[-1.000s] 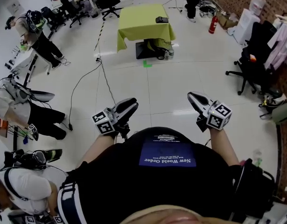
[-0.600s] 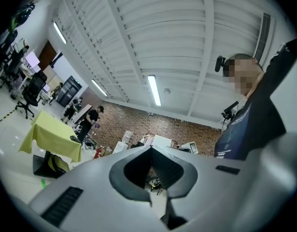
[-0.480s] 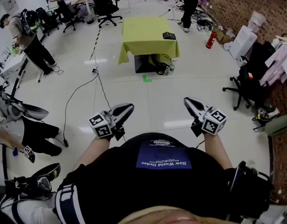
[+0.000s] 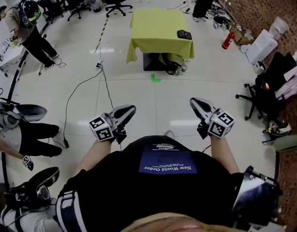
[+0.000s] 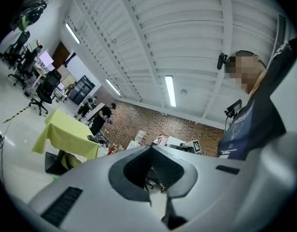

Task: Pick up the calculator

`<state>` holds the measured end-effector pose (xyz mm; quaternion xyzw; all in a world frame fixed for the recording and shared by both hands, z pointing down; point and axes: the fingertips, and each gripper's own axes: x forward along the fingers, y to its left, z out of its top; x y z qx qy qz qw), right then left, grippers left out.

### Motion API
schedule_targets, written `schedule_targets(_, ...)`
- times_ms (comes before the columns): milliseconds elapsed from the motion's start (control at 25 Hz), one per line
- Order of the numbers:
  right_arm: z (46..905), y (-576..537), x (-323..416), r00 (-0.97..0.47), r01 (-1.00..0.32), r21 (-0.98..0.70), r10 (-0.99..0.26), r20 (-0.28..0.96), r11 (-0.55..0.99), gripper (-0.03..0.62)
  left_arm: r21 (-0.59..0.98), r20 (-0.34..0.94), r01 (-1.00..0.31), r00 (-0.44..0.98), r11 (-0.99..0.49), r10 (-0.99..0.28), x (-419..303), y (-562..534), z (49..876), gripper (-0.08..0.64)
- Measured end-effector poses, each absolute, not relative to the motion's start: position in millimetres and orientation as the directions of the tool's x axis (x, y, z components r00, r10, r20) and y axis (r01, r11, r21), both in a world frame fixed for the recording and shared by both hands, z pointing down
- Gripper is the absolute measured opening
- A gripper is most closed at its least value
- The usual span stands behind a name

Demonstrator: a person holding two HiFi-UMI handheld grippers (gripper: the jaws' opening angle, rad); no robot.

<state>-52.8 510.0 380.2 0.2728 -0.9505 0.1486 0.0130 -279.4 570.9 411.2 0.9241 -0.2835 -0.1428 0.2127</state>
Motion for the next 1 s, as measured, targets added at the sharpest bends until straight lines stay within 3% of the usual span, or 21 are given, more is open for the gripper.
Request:
schedule_targets(600,361.7,265.8,7.3,-0.952,-0.305,-0.223,-0.296,0.071,0.926,-0.014,0.444,-0.175,-0.586,0.686,-0.678,-0.707,-184.9,359.1,365.4,0.008)
schedule_targets(1000,368.6,163.2,-46.0,-0.942,-0.334,-0.211,-0.318,0.108,0.918,-0.014,0.457,-0.183,-0.558,0.703,-0.692,-0.688,-239.6,258.4,380.6,0.008)
